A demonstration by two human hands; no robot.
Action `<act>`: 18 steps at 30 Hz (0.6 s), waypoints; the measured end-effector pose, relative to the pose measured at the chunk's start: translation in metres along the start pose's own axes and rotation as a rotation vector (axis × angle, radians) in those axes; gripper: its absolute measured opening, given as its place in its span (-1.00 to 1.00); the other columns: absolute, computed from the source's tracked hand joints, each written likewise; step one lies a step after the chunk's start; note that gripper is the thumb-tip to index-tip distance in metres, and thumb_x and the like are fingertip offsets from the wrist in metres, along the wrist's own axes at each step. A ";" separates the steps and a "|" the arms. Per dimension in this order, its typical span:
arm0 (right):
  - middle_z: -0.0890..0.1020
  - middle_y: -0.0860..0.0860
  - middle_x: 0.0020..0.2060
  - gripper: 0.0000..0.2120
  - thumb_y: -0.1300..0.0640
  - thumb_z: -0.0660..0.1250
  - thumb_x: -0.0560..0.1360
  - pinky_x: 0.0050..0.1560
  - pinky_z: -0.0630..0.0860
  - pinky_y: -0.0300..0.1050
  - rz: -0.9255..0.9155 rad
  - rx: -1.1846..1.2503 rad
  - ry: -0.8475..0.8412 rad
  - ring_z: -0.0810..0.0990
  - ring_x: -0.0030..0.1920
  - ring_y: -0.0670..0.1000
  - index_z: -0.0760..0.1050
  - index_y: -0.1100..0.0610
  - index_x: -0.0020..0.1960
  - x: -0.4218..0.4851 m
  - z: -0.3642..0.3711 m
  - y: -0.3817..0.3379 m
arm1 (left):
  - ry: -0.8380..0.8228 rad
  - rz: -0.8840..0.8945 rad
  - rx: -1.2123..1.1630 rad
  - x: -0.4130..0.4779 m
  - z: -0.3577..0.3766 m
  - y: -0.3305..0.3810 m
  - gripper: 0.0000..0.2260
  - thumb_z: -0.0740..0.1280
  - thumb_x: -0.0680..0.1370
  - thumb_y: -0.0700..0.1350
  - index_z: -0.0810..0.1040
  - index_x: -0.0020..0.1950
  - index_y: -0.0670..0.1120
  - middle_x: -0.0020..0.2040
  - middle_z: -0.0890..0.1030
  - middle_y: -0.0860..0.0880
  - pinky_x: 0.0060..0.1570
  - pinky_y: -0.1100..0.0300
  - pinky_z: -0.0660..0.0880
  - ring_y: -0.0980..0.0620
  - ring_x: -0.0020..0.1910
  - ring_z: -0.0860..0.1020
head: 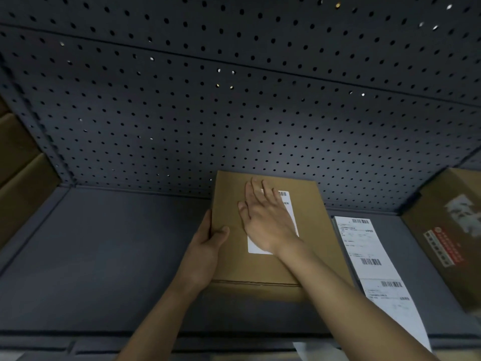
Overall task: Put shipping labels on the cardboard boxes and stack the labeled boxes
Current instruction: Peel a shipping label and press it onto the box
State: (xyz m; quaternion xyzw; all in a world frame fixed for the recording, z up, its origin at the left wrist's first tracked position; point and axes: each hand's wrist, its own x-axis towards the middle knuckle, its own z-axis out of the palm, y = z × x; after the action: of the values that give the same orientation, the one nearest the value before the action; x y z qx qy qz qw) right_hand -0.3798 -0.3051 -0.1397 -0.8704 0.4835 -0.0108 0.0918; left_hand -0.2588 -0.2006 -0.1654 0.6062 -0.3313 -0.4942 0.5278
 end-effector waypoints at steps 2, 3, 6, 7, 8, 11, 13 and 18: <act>-0.09 0.06 0.63 -0.44 -0.05 -0.15 0.70 0.58 -0.25 -0.01 -0.029 0.004 0.016 -0.21 0.61 0.06 -0.13 0.17 0.62 -0.010 0.003 -0.004 | 0.001 -0.002 -0.002 -0.001 0.001 0.001 -0.51 0.25 0.63 -0.09 0.24 0.55 0.08 0.33 0.52 0.16 0.14 0.39 0.46 0.25 0.21 0.53; -0.09 0.06 0.63 -0.44 -0.05 -0.15 0.70 0.58 -0.26 -0.02 -0.039 0.010 0.013 -0.22 0.61 0.04 -0.13 0.16 0.62 -0.015 0.004 -0.006 | 0.004 -0.002 -0.001 0.000 0.000 0.000 -0.51 0.25 0.63 -0.08 0.24 0.55 0.08 0.35 0.52 0.14 0.24 0.30 0.44 0.20 0.25 0.52; -0.14 0.05 0.62 -0.43 -0.06 -0.15 0.70 0.57 -0.29 -0.05 -0.053 0.018 0.006 -0.24 0.60 0.02 -0.17 0.17 0.62 -0.031 0.006 -0.011 | 0.011 0.002 0.021 0.001 -0.002 -0.001 -0.51 0.26 0.63 -0.06 0.25 0.55 0.08 0.37 0.52 0.11 0.40 0.06 0.37 0.13 0.30 0.51; -0.14 0.06 0.62 -0.43 -0.06 -0.15 0.70 0.56 -0.30 -0.07 -0.057 0.019 0.013 -0.25 0.60 0.02 -0.17 0.17 0.62 -0.037 0.006 -0.013 | 0.013 0.004 0.032 0.002 -0.002 -0.002 -0.52 0.26 0.63 -0.06 0.26 0.54 0.08 0.36 0.53 0.11 0.40 0.03 0.37 0.13 0.29 0.52; -0.15 0.06 0.62 -0.43 -0.06 -0.15 0.70 0.56 -0.31 -0.08 -0.065 0.017 0.020 -0.25 0.60 0.01 -0.17 0.17 0.62 -0.044 0.008 -0.013 | 0.011 0.009 0.037 0.002 -0.002 -0.002 -0.53 0.26 0.63 -0.08 0.28 0.54 0.08 0.33 0.55 0.12 0.39 0.04 0.38 0.14 0.27 0.53; -0.16 0.03 0.61 -0.43 -0.07 -0.15 0.70 0.57 -0.30 -0.10 -0.092 0.043 0.010 -0.27 0.59 -0.04 -0.16 0.14 0.62 -0.060 0.011 -0.012 | 0.012 0.002 0.033 0.002 -0.002 -0.001 -0.54 0.26 0.63 -0.09 0.29 0.53 0.09 0.30 0.57 0.15 0.28 0.23 0.42 0.20 0.23 0.55; -0.13 0.00 0.62 -0.44 -0.07 -0.13 0.71 0.57 -0.27 -0.12 -0.083 0.080 -0.007 -0.25 0.59 -0.07 -0.13 0.13 0.63 -0.056 0.009 -0.006 | 0.012 -0.009 0.022 0.002 -0.002 0.001 -0.55 0.26 0.62 -0.09 0.30 0.51 0.12 0.25 0.58 0.20 0.14 0.36 0.44 0.28 0.16 0.56; -0.15 0.07 0.61 -0.40 -0.13 -0.17 0.70 0.55 -0.26 -0.11 0.054 0.124 -0.042 -0.22 0.60 0.00 -0.18 0.16 0.62 -0.016 -0.007 0.021 | 0.010 -0.039 0.021 0.001 -0.002 0.003 -0.61 0.26 0.63 -0.10 0.30 0.38 0.25 0.04 0.53 0.38 -0.19 0.57 0.42 0.48 -0.10 0.55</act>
State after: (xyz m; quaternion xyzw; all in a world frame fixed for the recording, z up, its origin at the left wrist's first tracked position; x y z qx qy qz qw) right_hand -0.4066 -0.3040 -0.1353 -0.8496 0.5034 -0.0201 0.1561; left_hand -0.2565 -0.2016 -0.1632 0.6204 -0.3221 -0.4978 0.5134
